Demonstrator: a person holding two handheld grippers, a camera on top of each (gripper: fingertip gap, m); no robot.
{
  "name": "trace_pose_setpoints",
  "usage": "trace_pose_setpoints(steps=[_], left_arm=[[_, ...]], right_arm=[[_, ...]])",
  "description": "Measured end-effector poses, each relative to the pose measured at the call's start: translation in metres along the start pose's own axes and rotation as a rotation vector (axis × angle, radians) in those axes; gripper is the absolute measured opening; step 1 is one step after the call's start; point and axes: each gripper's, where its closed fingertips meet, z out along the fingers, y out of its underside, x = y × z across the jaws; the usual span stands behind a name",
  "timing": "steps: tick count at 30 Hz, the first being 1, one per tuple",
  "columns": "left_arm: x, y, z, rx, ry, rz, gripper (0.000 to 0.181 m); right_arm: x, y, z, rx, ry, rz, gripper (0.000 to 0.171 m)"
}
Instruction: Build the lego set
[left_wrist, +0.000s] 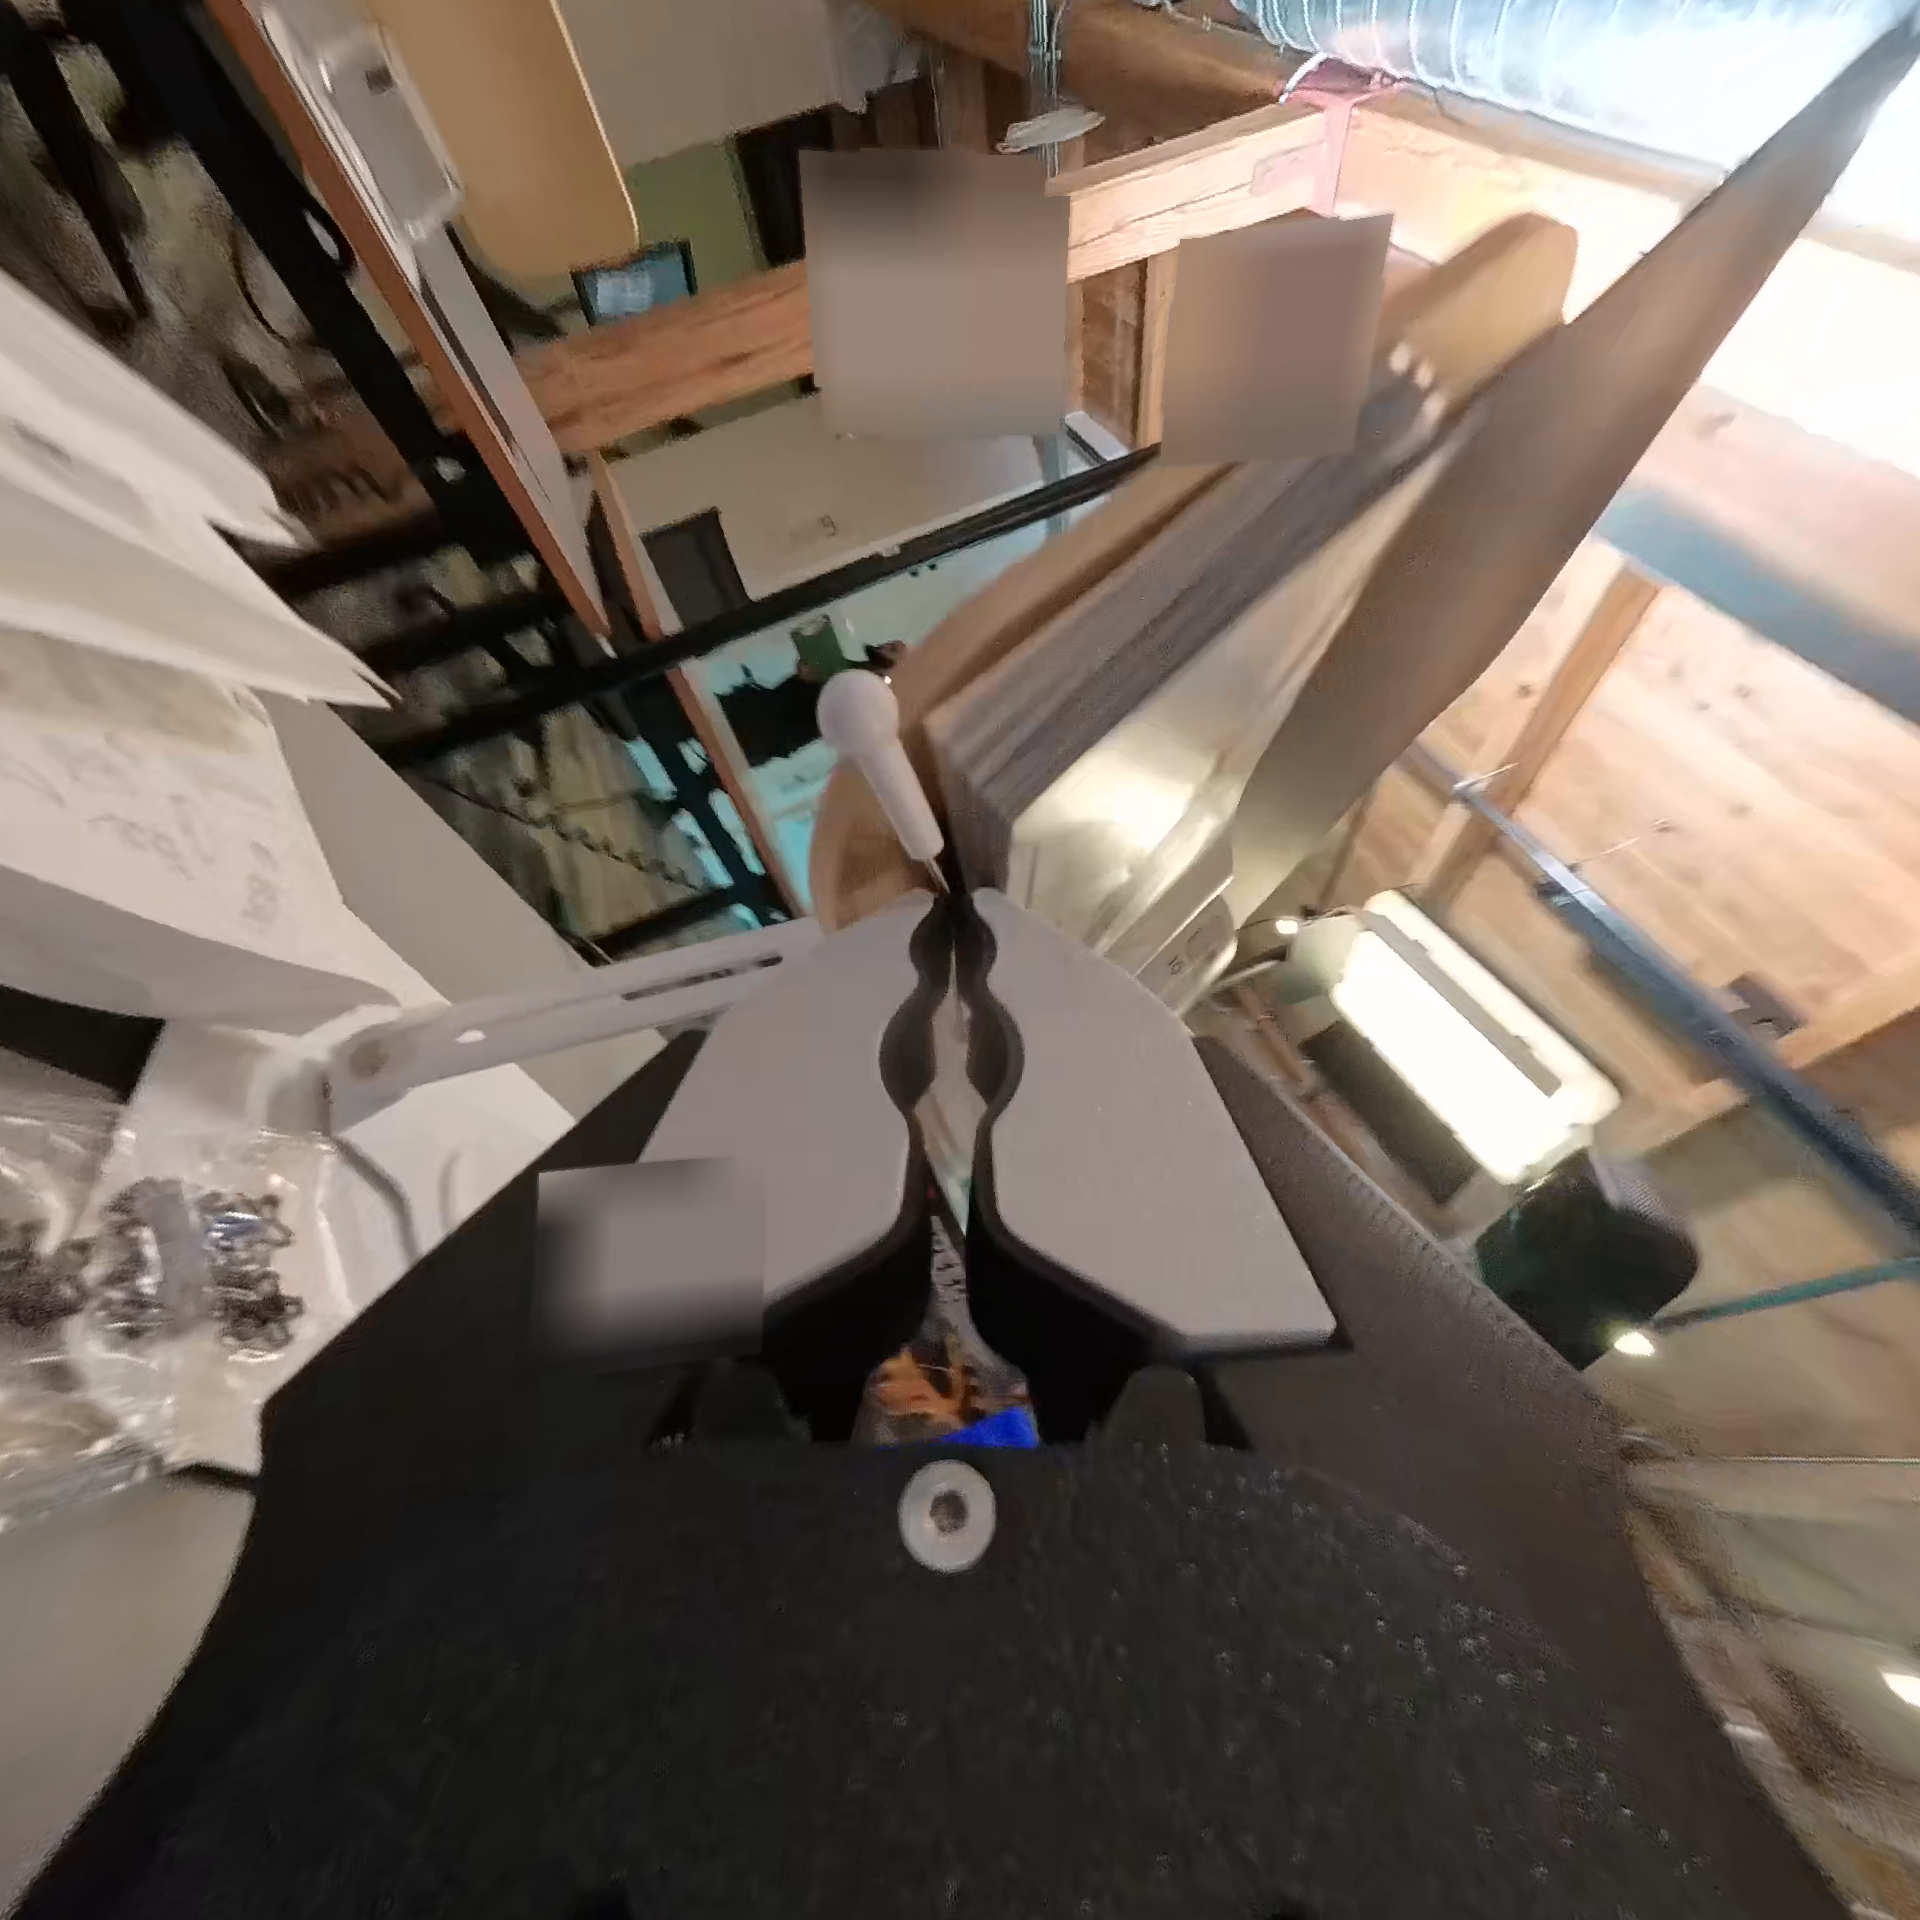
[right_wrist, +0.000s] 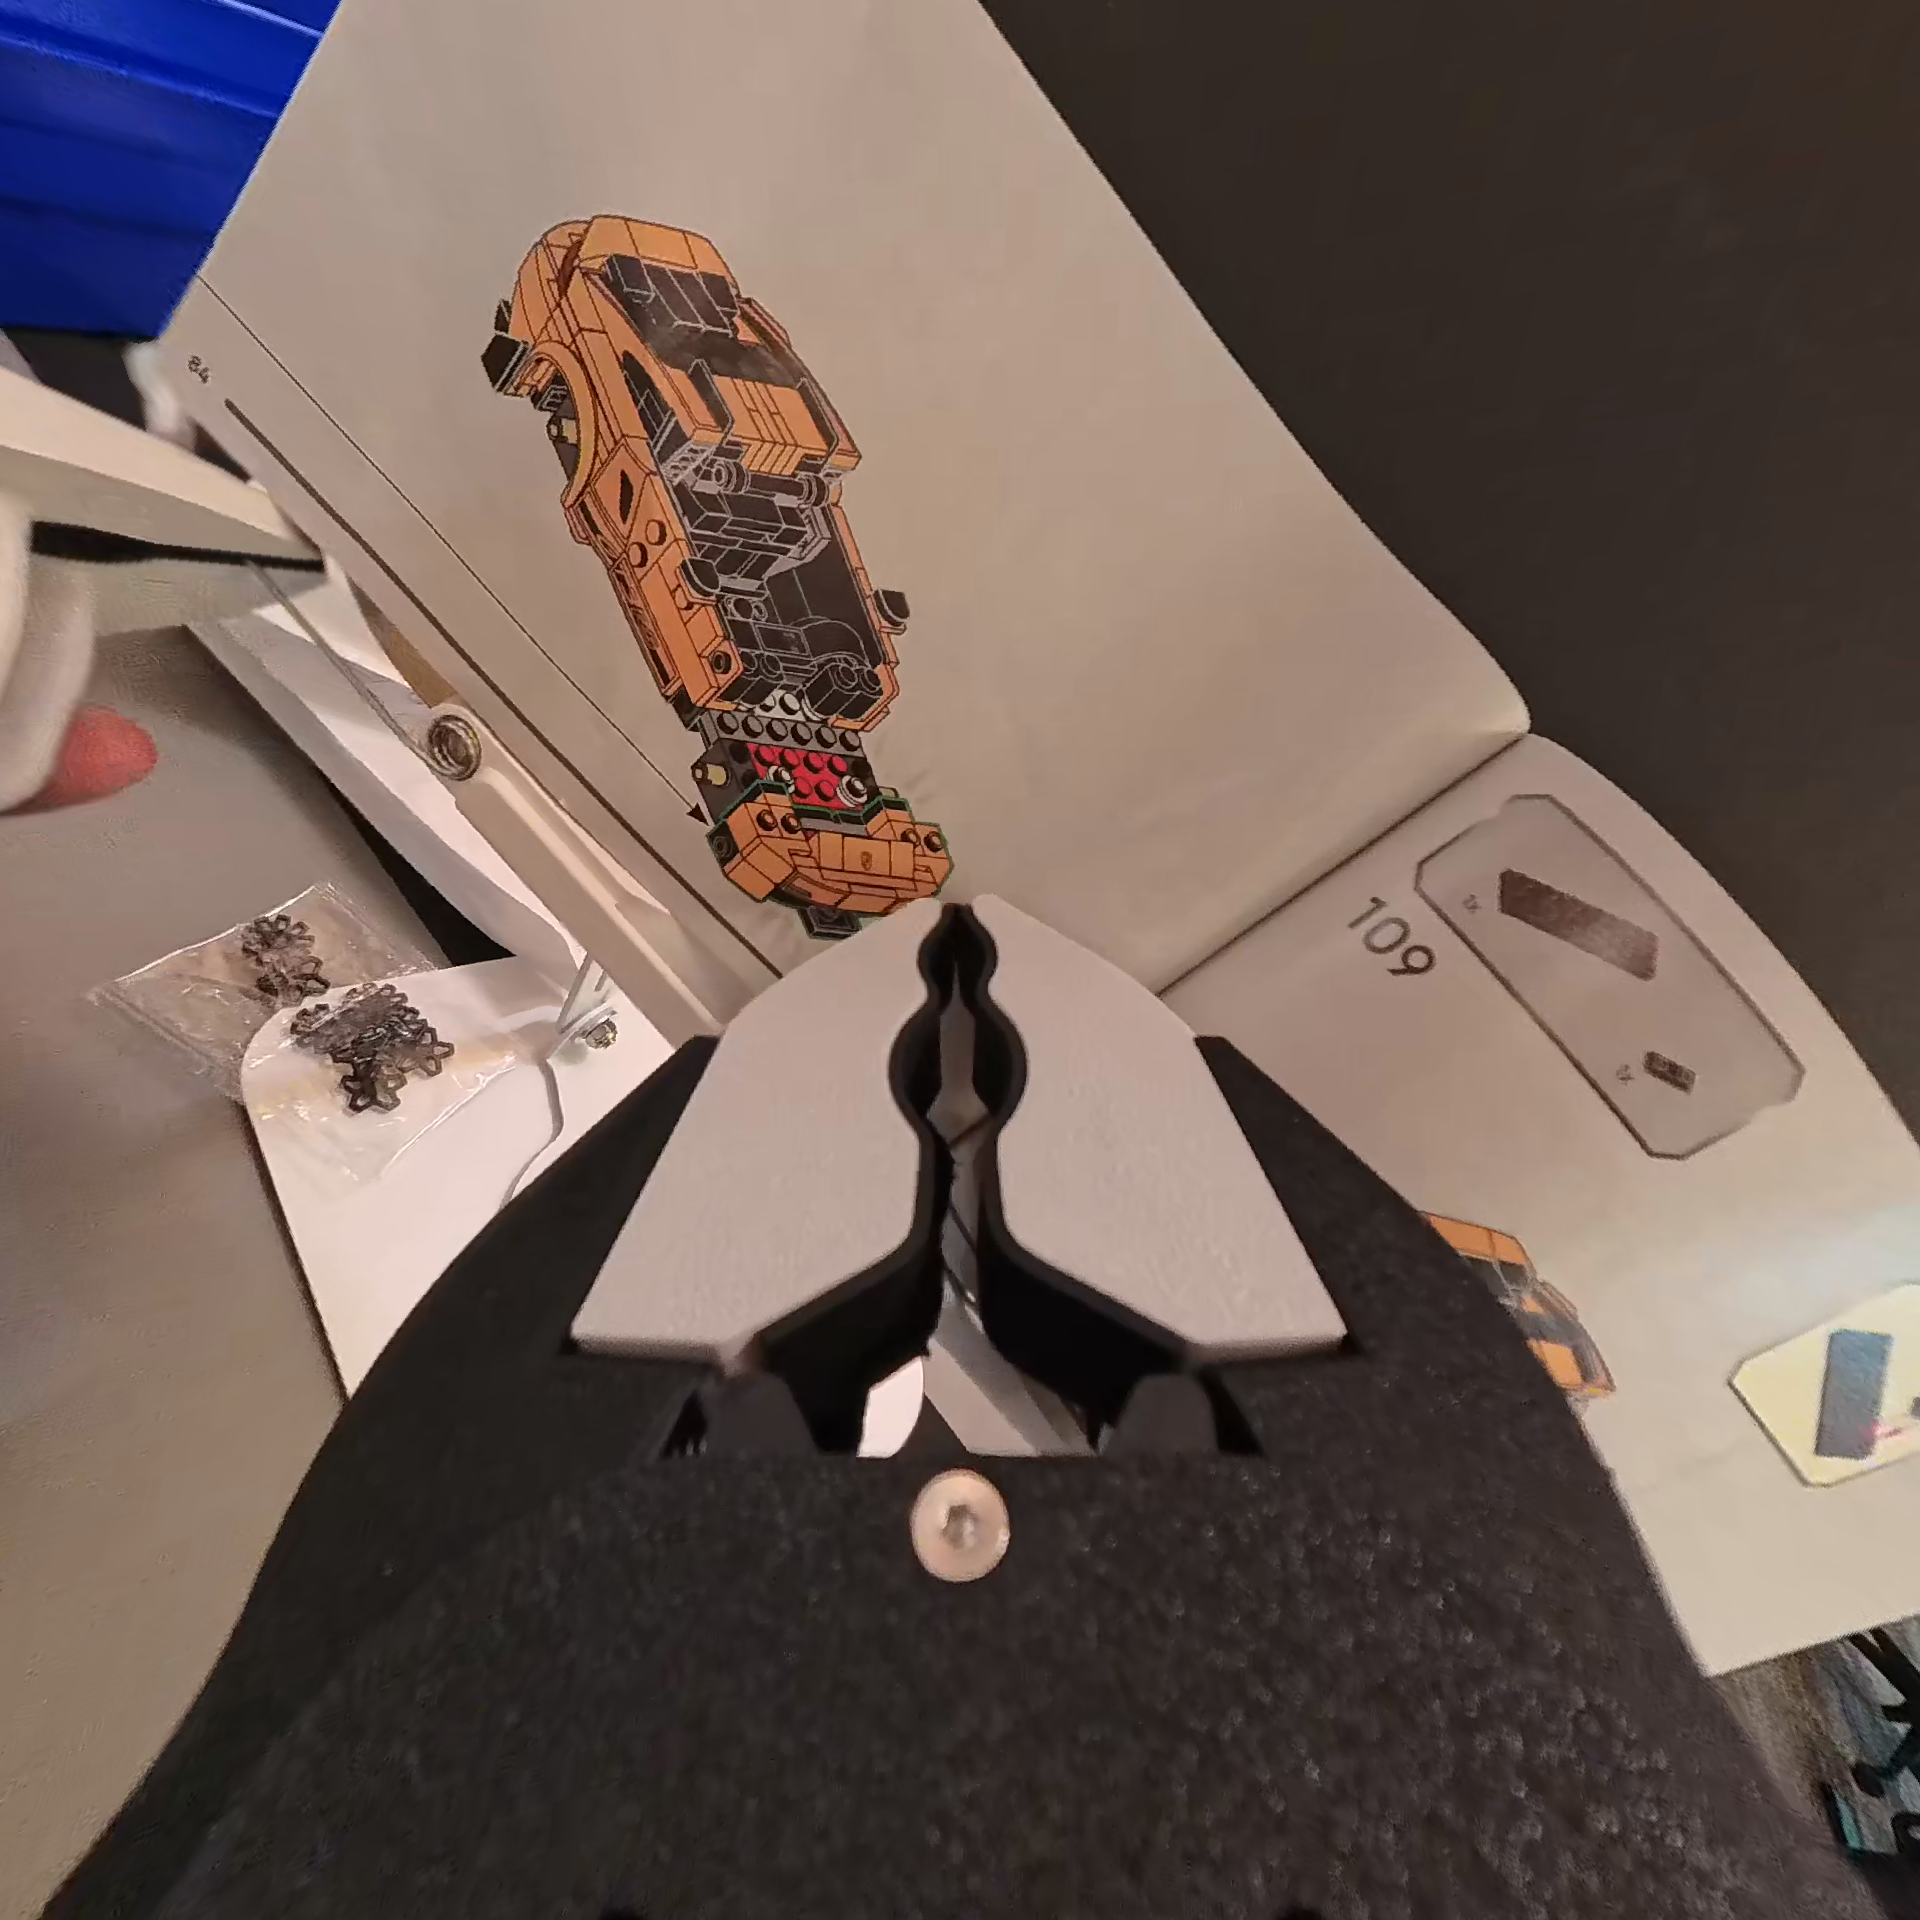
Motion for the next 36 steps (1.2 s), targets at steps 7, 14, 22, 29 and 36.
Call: trace_pose_setpoints(steps=[7, 14, 22, 29, 36], left_arm=[[0.018, 0.015, -0.012, 0.117, -0.058, 0.296, 0.001], [0.002, 0.021, -0.019, 0.156, -0.01, 0.104, 0.003], [0.018, 0.027, -0.023, 0.175, -0.029, 0.276, 0.001], [0.025, 0.029, -0.022, 0.146, -0.072, 0.414, 0.001], [0.043, 0.032, -0.005, -0.107, -0.165, 1.051, 0.002]], right_arm=[[0.002, 0.001, 0.001, -0.01, 0.016, 0.027, 0.0], [0.001, 0.0, 0.0, -0.05, 0.035, 0.038, 0.0], [-0.012, -0.013, -0.003, -0.061, 0.033, -0.035, 0.0], [-0.077, -0.043, 0.011, 0.032, -0.115, -0.152, 0.0], [-0.08, -0.048, 0.01, 0.068, -0.139, -0.068, 0.0]])
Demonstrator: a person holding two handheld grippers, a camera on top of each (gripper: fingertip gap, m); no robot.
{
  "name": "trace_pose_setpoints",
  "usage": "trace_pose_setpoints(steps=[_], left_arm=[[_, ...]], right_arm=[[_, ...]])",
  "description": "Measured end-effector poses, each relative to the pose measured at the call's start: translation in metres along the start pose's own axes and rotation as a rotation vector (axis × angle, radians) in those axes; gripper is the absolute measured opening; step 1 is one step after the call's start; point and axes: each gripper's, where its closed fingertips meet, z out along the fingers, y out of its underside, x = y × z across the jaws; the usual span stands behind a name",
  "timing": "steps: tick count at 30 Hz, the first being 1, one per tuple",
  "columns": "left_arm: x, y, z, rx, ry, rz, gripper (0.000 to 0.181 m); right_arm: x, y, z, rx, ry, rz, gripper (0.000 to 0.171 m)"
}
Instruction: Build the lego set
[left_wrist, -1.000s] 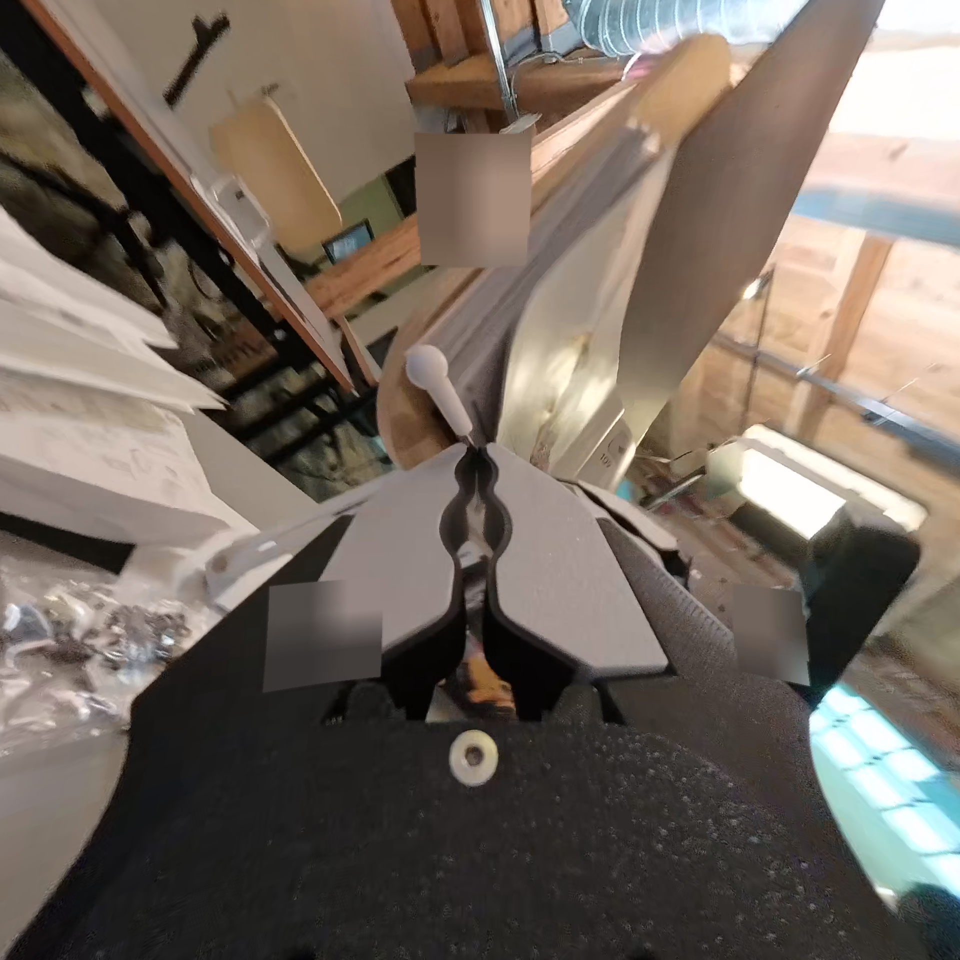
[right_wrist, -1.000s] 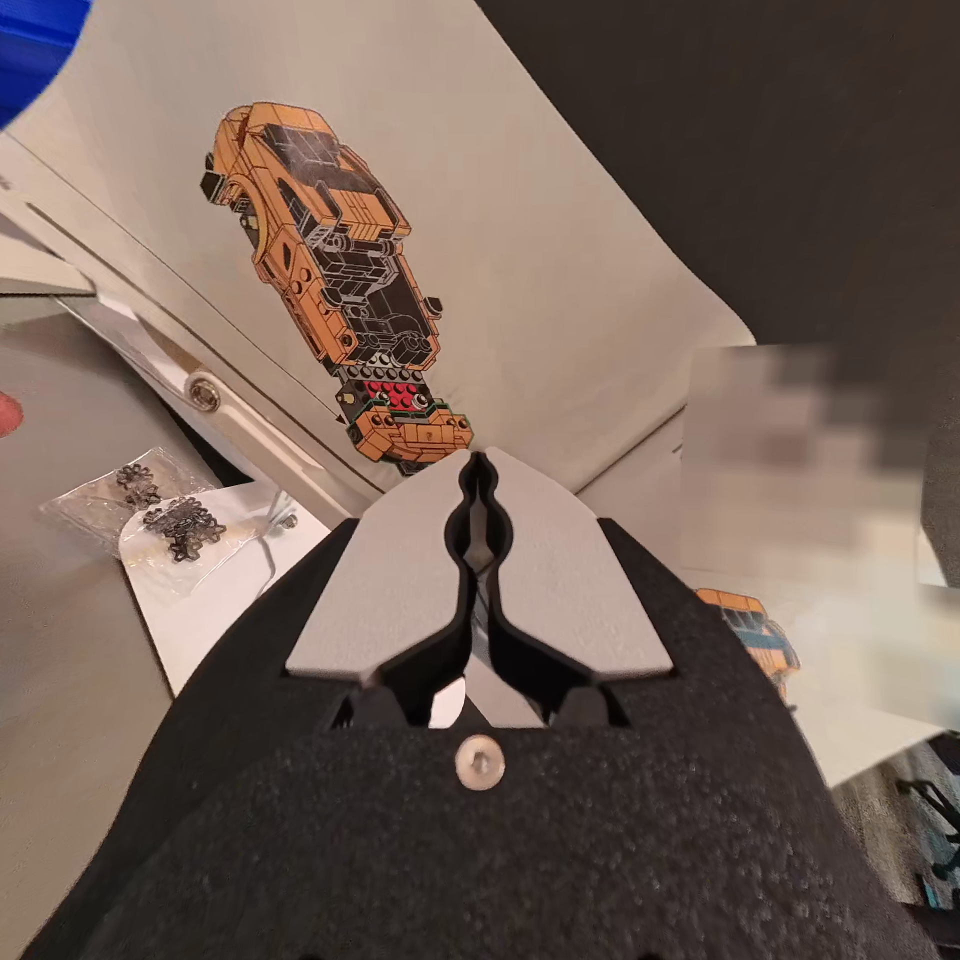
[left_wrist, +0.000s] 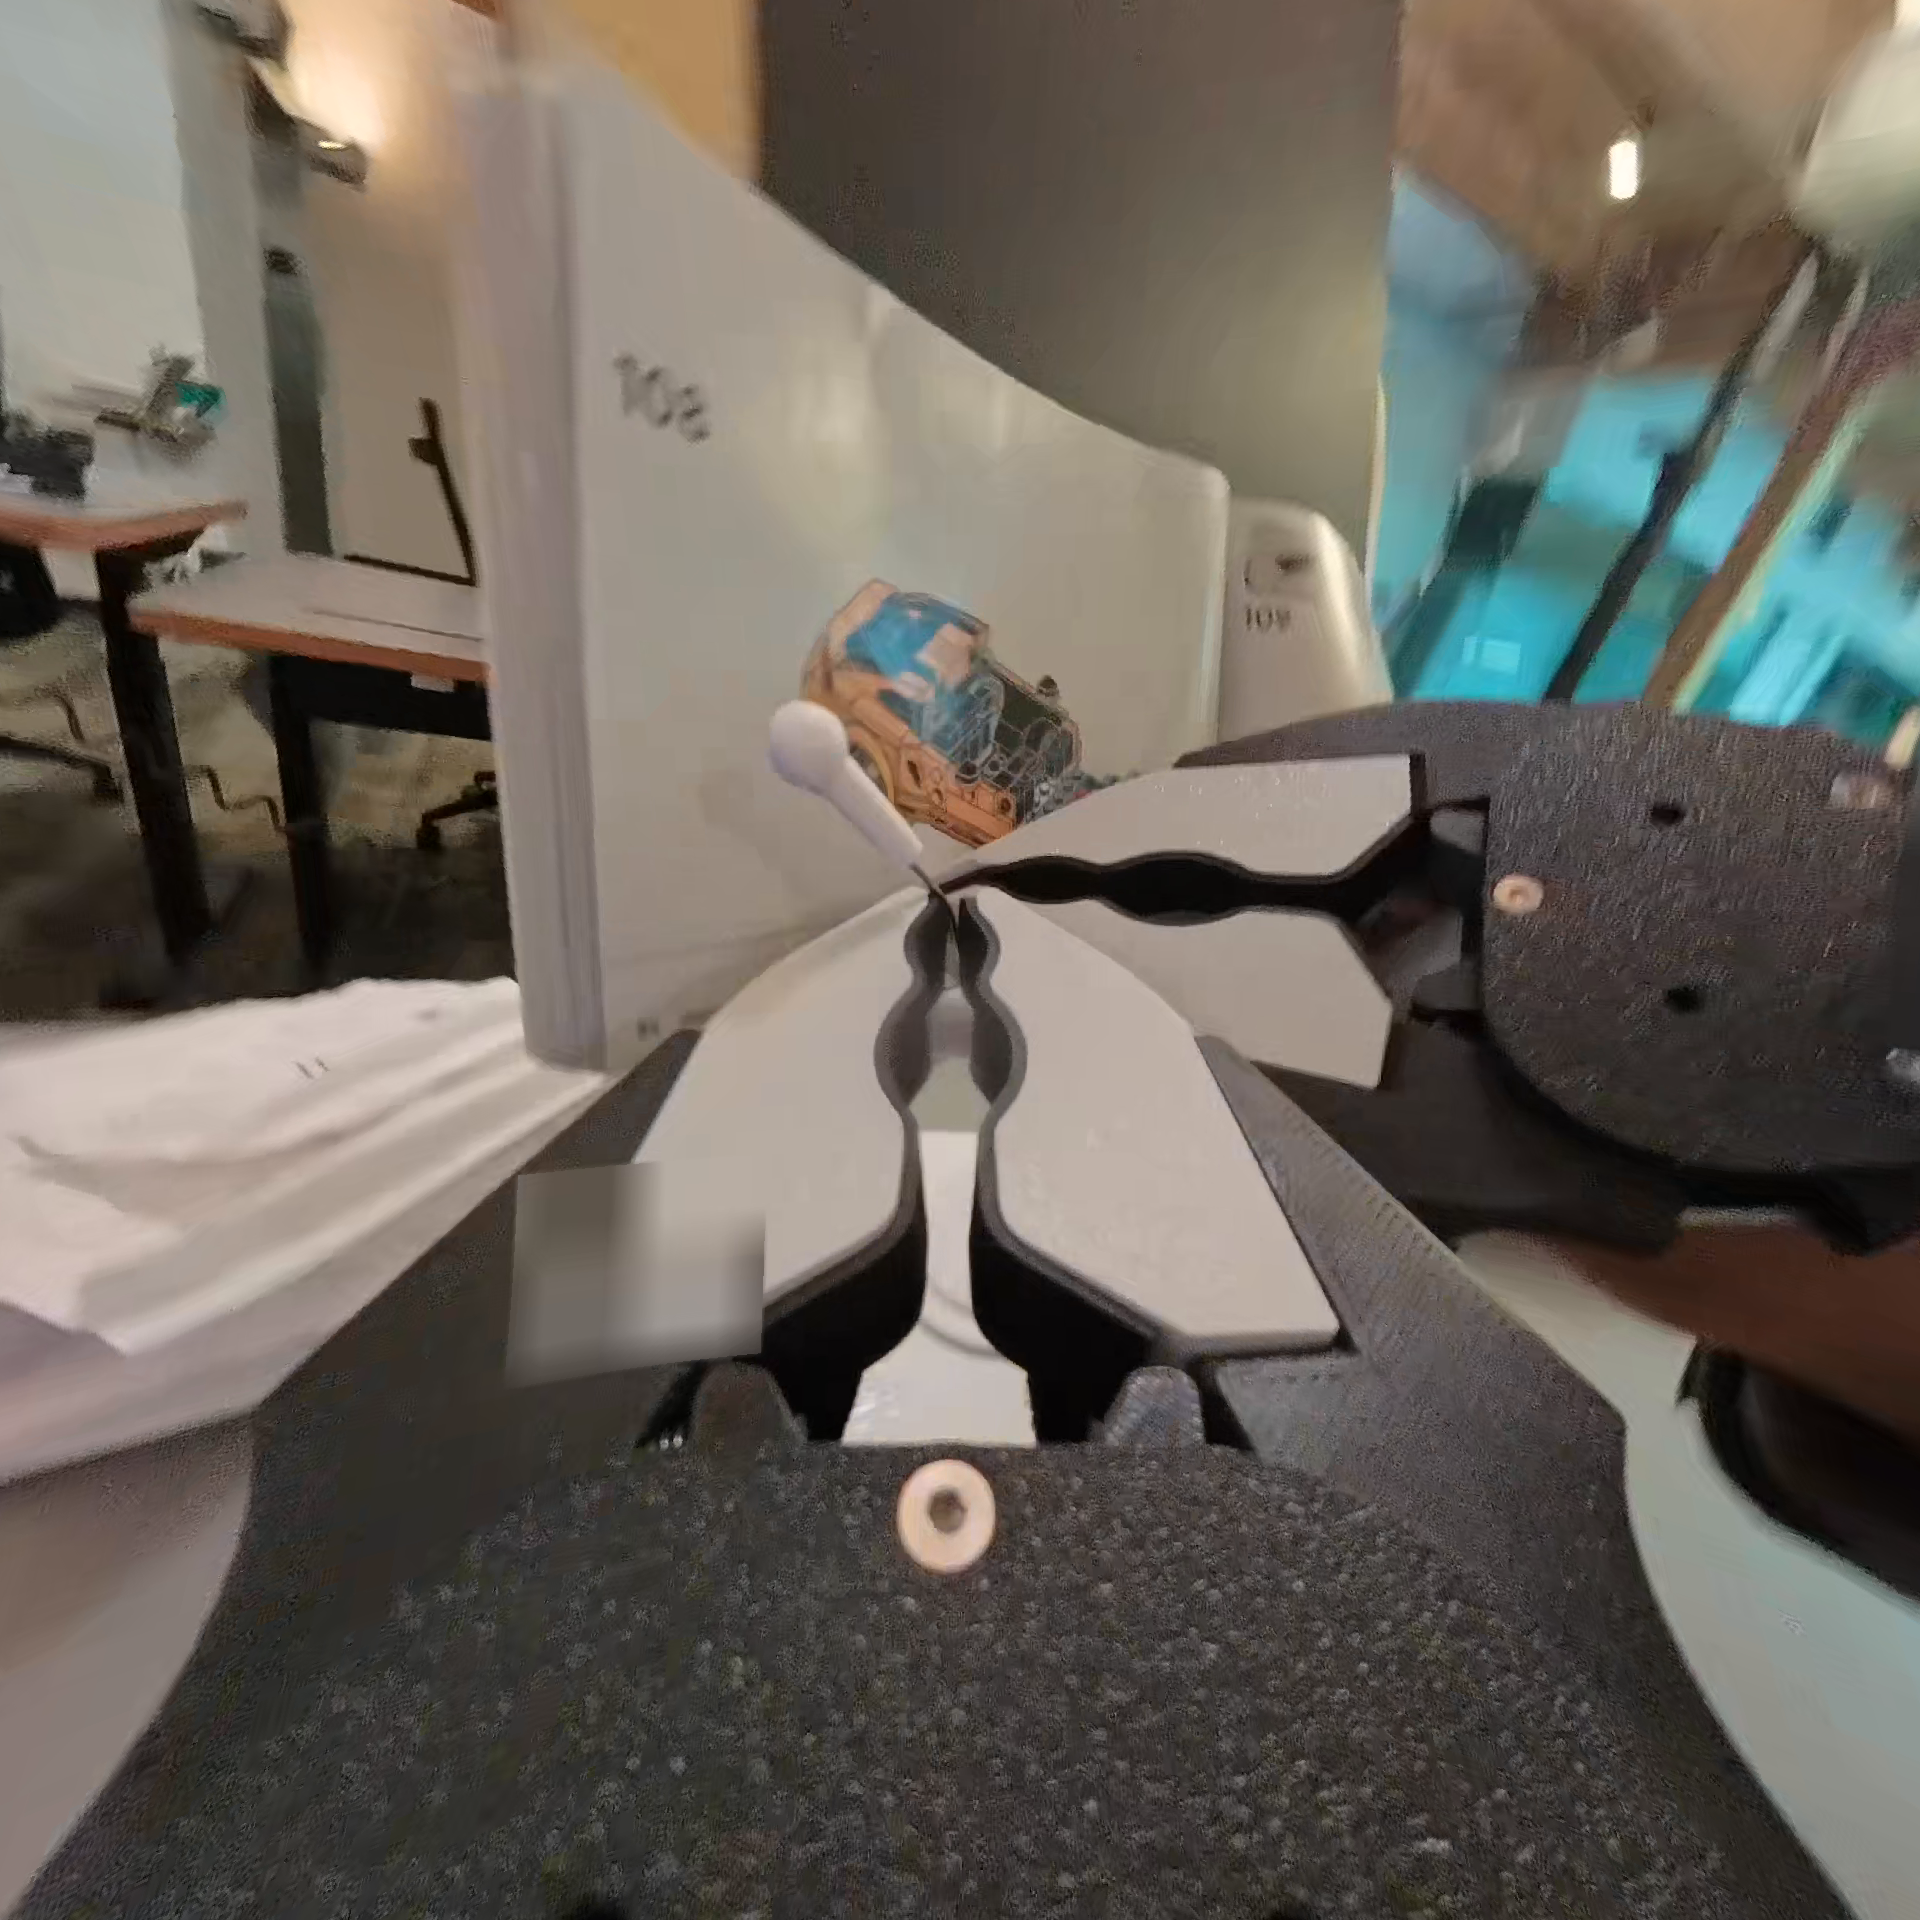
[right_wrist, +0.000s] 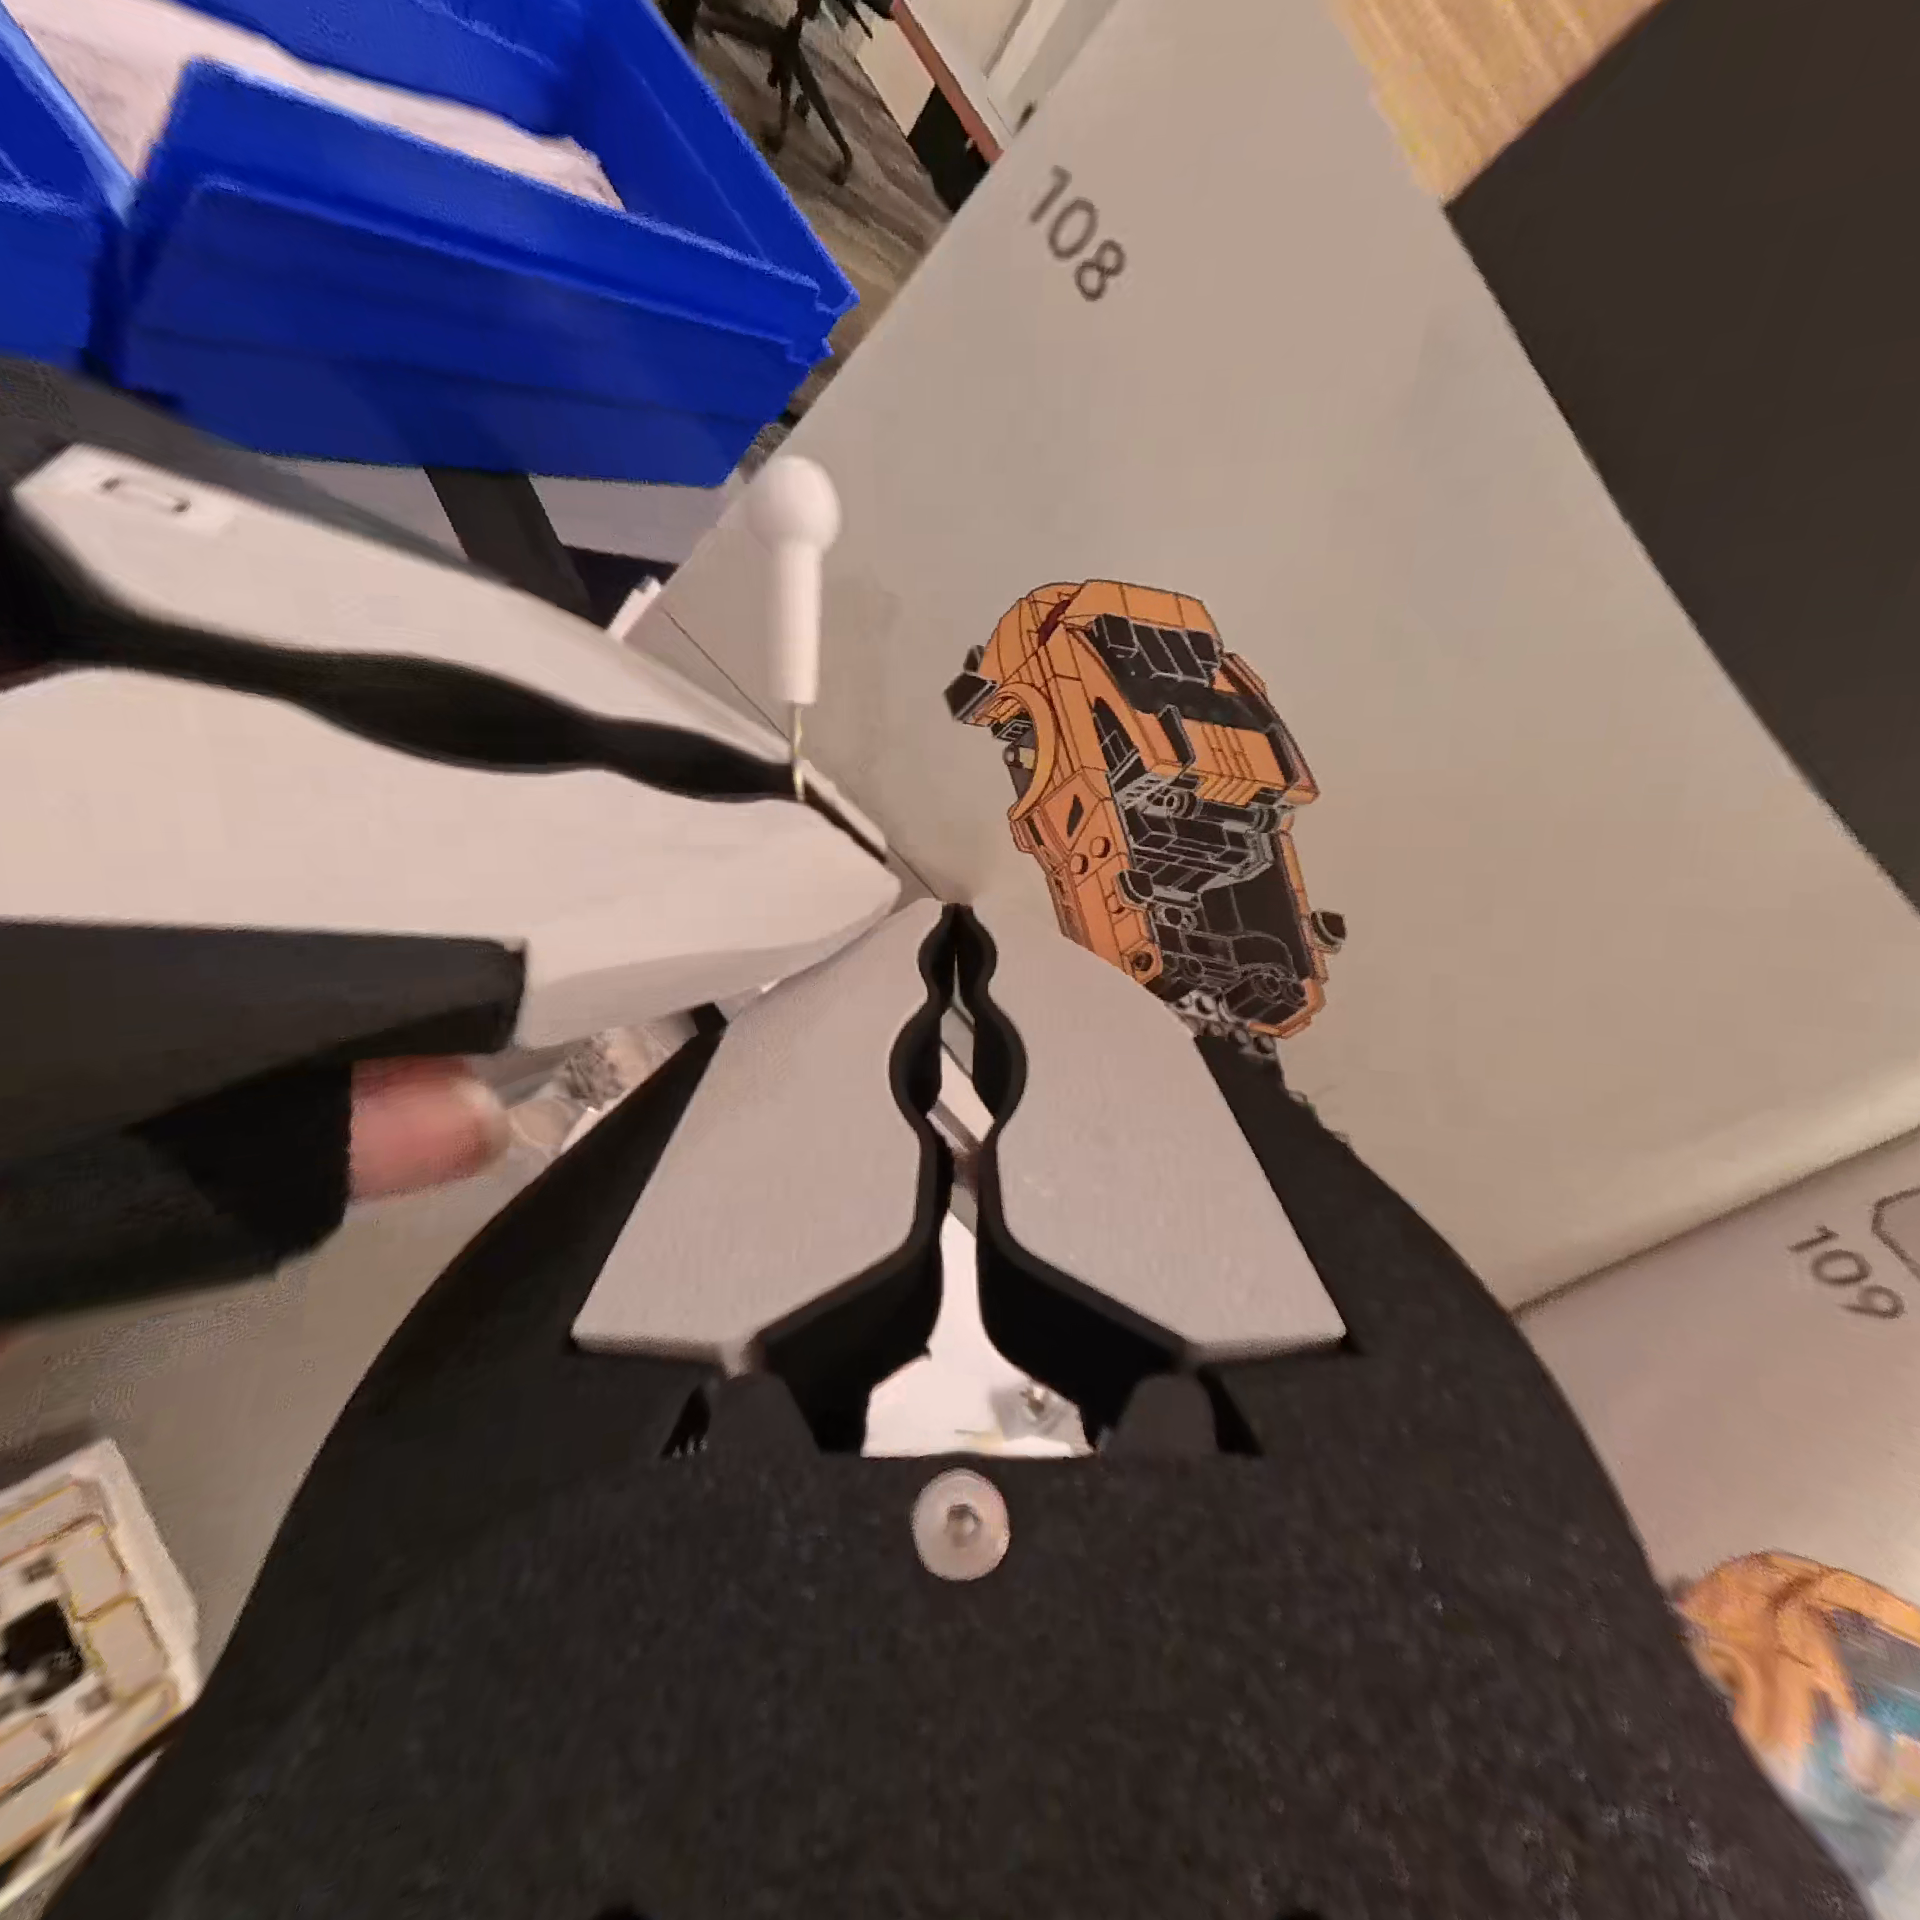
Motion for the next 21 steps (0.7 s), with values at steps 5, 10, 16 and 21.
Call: trace_pose_setpoints(steps=[5, 10, 16, 21], left_arm=[[-0.004, 0.0, 0.015, -0.281, 0.1, 0.298, 0.008], [-0.006, 0.002, 0.021, -0.436, 0.123, 0.339, 0.008], [-0.005, 0.001, 0.023, -0.467, 0.093, 0.399, 0.008], [-0.007, 0.001, 0.024, -0.469, 0.054, 0.42, 0.008]], right_arm=[[0.004, -0.001, -0.006, 0.072, -0.101, 0.169, 0.0], [0.044, 0.024, -0.036, 0.093, -0.026, 0.354, 0.0], [0.085, 0.09, -0.056, -0.016, 0.066, 0.303, 0.0], [0.11, 0.114, -0.059, -0.025, 0.108, 0.228, 0.0]])
